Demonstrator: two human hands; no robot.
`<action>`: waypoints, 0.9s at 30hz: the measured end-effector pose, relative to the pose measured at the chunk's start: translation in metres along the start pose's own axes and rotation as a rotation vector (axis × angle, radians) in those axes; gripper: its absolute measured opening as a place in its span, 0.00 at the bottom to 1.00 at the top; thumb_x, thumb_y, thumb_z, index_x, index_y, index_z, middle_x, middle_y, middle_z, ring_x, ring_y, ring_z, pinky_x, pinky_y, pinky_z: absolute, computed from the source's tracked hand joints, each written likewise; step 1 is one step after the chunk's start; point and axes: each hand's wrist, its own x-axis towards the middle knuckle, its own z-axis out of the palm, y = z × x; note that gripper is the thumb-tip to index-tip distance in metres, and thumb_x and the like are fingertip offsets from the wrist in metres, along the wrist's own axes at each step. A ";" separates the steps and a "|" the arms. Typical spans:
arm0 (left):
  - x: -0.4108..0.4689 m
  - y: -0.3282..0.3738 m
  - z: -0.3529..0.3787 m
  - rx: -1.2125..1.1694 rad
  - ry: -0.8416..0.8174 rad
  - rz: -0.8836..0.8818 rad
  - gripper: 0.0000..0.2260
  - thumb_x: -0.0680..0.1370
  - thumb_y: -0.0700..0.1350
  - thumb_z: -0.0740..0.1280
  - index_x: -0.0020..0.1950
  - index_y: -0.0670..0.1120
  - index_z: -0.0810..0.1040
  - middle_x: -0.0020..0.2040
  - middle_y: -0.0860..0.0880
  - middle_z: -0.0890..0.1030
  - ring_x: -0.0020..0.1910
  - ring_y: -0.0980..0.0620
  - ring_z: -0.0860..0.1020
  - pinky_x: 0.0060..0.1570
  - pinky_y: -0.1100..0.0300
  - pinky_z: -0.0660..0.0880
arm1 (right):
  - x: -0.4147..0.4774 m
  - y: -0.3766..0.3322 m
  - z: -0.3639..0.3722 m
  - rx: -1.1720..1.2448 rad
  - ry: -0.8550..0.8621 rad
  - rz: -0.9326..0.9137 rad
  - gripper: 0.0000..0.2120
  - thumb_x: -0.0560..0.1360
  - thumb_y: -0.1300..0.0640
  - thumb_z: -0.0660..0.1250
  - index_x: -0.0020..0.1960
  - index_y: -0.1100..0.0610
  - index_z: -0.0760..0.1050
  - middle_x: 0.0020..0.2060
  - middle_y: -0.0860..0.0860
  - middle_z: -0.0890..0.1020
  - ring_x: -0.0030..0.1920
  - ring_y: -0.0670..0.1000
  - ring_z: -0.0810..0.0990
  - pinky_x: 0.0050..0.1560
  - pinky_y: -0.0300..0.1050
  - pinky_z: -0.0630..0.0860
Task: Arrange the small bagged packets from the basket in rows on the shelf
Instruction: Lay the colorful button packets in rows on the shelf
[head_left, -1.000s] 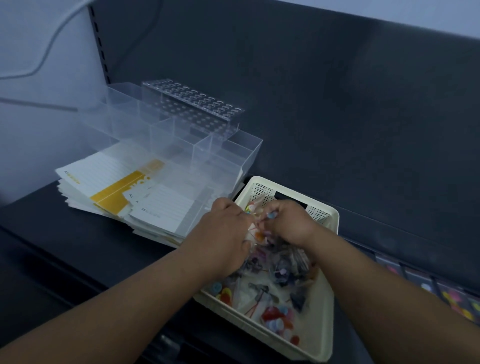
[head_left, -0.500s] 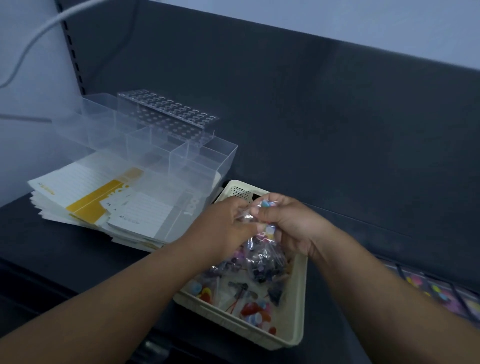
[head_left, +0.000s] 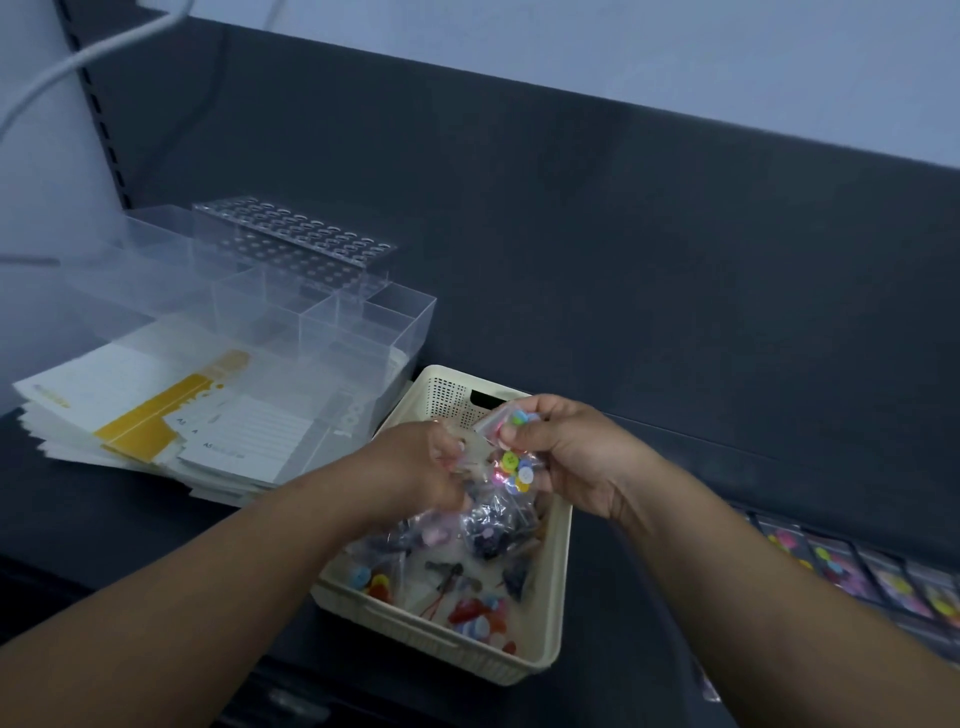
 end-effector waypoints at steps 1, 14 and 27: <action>-0.001 0.002 0.000 -0.025 0.014 0.010 0.16 0.68 0.42 0.76 0.53 0.50 0.76 0.51 0.48 0.80 0.46 0.52 0.79 0.40 0.62 0.73 | -0.001 0.000 0.001 -0.001 0.007 0.003 0.08 0.73 0.70 0.66 0.50 0.61 0.77 0.36 0.53 0.82 0.34 0.49 0.82 0.33 0.42 0.80; -0.001 0.025 0.020 -0.353 0.012 -0.046 0.08 0.75 0.32 0.65 0.47 0.44 0.75 0.38 0.41 0.80 0.39 0.46 0.80 0.47 0.52 0.79 | -0.015 -0.001 -0.004 0.070 0.144 -0.077 0.08 0.74 0.70 0.64 0.45 0.59 0.74 0.37 0.55 0.80 0.33 0.51 0.80 0.28 0.39 0.78; -0.015 0.083 0.081 -0.623 -0.193 -0.066 0.09 0.73 0.43 0.70 0.52 0.44 0.77 0.43 0.45 0.82 0.39 0.50 0.80 0.35 0.59 0.78 | -0.079 0.008 -0.068 0.193 0.178 -0.156 0.06 0.76 0.65 0.64 0.40 0.59 0.72 0.36 0.56 0.80 0.39 0.50 0.80 0.45 0.44 0.81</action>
